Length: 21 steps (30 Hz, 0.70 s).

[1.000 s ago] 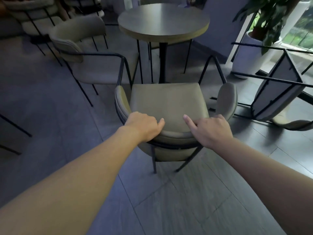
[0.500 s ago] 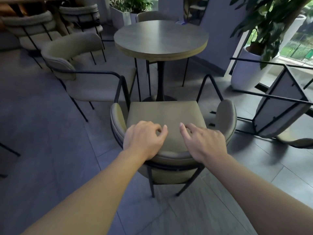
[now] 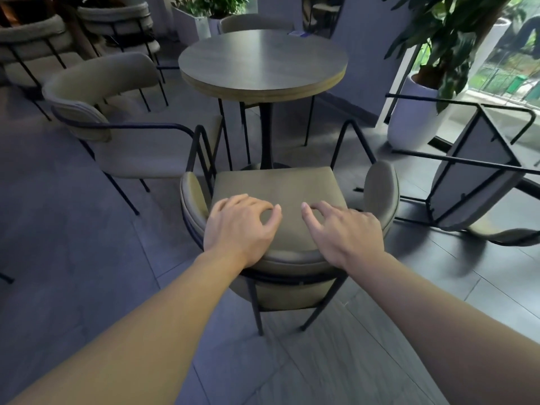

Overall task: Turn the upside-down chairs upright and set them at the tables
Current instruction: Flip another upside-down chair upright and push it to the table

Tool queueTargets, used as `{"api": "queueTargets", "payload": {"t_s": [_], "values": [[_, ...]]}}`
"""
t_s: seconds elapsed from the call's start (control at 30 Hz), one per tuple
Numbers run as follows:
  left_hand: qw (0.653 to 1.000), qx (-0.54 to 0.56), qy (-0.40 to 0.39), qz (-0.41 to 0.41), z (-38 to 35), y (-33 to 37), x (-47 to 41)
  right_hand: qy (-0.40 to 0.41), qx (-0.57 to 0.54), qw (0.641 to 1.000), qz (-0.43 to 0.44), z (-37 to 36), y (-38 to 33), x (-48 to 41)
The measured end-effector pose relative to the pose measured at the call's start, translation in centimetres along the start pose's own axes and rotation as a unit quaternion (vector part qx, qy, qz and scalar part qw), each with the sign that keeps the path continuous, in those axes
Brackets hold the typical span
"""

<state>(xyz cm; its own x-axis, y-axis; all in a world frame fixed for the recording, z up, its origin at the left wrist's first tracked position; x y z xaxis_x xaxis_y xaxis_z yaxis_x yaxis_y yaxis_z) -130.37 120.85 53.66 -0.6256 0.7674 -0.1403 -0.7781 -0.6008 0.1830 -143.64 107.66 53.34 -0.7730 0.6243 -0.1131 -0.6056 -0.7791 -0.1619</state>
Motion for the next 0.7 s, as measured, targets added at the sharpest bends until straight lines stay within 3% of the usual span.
{"api": "queueTargets", "payload": {"t_s": [0.7], "values": [[1.000,-0.007,-0.004,-0.001,-0.1,-0.3,-2.5,-0.011,-0.013,0.999,-0.031,-0.5,0.4,-2.6]]}}
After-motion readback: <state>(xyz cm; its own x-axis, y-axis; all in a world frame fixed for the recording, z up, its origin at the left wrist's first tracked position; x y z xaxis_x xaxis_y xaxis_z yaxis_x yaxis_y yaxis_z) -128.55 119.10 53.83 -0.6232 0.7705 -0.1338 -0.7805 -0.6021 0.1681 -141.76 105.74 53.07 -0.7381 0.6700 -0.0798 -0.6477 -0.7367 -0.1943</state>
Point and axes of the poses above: each hand's wrist, its own x-axis away from the middle knuckle, its own z-axis out of the back of the hand, y = z × x, the point moved 4 cm from there along -x, towards the middle knuckle, and after that the axes turned 3 degrees about -x, right-handed, at the moved point
